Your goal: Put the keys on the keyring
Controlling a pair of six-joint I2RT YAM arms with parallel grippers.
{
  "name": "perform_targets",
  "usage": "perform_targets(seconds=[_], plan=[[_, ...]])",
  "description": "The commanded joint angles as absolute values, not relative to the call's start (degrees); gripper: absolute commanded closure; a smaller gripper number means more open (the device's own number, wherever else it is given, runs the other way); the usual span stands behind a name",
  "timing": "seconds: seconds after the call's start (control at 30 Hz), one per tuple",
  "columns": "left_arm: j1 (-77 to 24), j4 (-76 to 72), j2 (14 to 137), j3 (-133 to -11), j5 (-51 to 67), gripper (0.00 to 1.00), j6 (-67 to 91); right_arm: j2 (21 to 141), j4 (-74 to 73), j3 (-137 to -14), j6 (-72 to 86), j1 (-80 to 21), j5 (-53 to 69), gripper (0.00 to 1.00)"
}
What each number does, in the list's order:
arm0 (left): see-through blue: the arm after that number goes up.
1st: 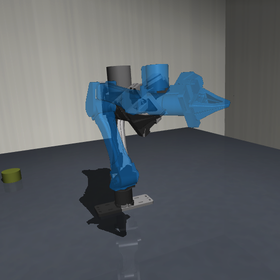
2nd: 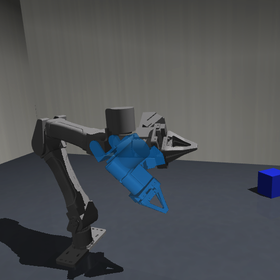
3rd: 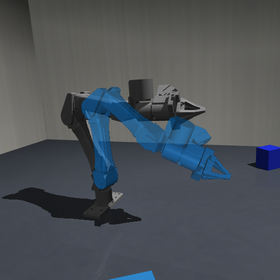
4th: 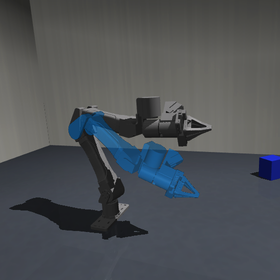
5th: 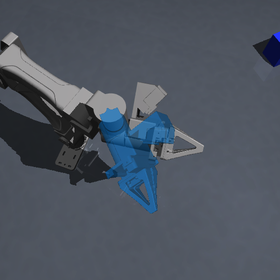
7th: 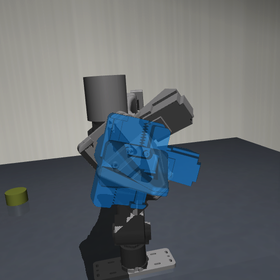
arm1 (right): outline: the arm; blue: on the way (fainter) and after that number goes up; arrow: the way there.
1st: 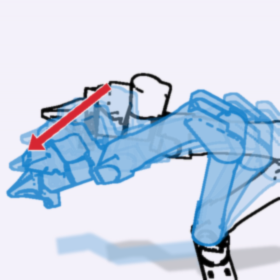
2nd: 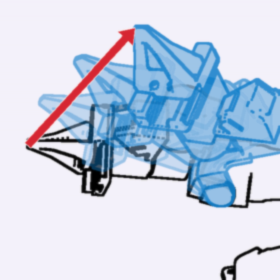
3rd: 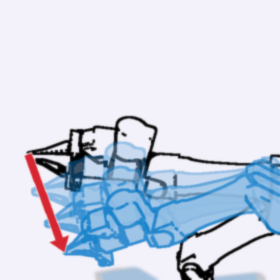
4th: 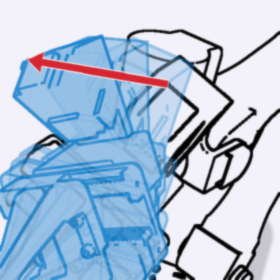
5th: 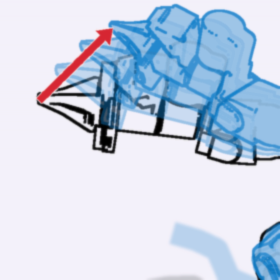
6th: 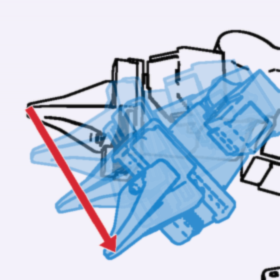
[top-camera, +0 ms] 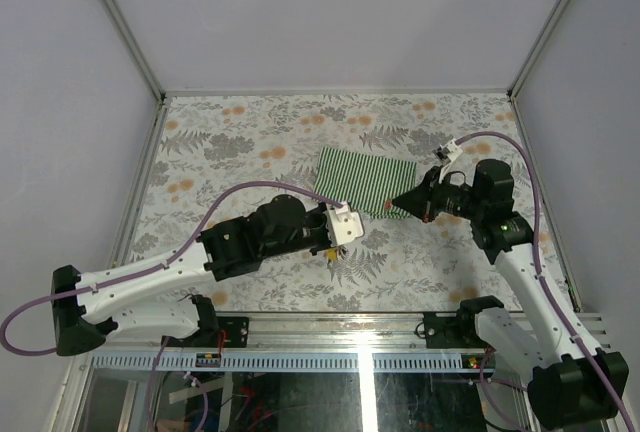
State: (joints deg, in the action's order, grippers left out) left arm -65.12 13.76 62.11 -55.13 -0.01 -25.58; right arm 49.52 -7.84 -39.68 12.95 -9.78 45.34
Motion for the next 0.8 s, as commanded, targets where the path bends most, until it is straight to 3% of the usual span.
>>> perform_targets(seconds=[0.0, 0.27, 0.47, 0.77], plan=[[-64.81, 10.75, 59.49, -55.73, 2.83, 1.00, -26.45, 48.80, 2.27, -42.20, 10.78, -12.82, 56.71, 1.00], [-64.77, 11.02, 58.32, -55.46, 3.67, 1.00, -26.93, 53.80, -7.03, -50.61, -5.25, -25.61, 51.78, 1.00], [-64.73, 12.38, 57.70, -55.97, 6.45, 1.00, -27.83, 52.69, -9.12, -52.18, -13.37, -27.39, 52.11, 1.00], [-64.77, 14.25, 57.19, -56.42, 10.13, 1.00, -29.39, 55.01, -24.56, -59.66, -24.98, -27.96, 56.77, 1.00]])
